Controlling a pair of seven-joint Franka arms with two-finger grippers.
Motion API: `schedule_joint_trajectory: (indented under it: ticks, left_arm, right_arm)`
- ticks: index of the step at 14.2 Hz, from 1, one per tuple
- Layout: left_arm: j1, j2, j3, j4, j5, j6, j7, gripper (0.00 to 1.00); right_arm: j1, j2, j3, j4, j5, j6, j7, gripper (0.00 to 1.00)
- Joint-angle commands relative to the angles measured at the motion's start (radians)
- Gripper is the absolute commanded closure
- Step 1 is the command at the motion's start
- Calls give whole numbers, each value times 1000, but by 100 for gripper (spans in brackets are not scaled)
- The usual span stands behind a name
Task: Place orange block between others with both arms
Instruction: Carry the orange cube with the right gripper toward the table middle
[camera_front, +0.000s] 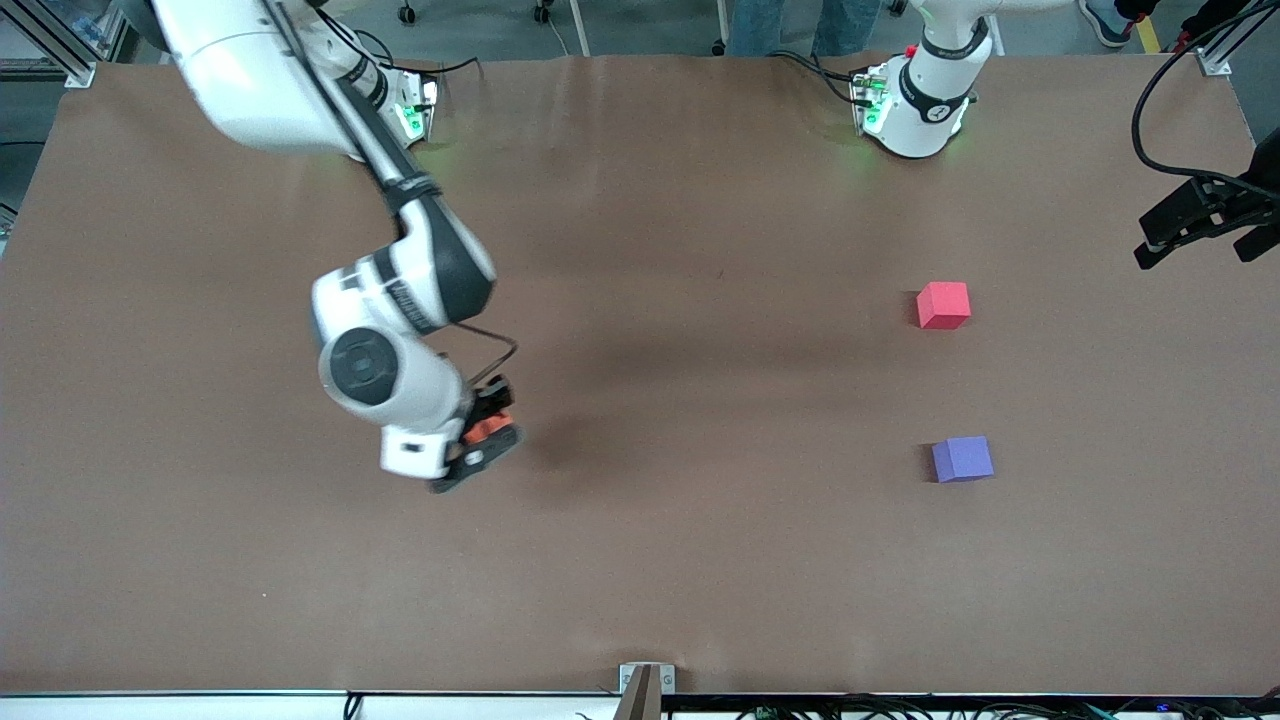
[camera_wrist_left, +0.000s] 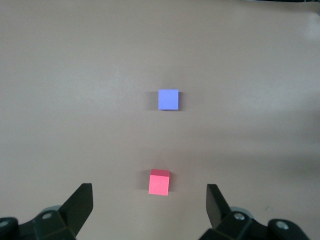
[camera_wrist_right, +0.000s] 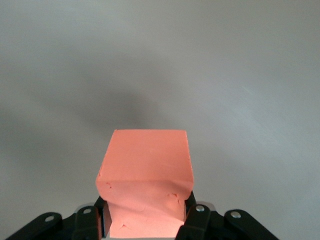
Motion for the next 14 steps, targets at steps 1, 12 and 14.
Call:
schedule_joint_trajectory:
  ticks: [1,12,14]
  left_arm:
    - [0,-8,0,4,4,3,2,0]
    - [3,0,1,6,-3,-2,4,0]
    - [3,0,1,4,-2,-6,4,0]
  right_arm:
    - [72,69,-10,17,-18,31,-188,62]
    - [314,224,-22,190,-263,32,-415,61]
    - [343,235,-30,194,-278,34,-412,61]
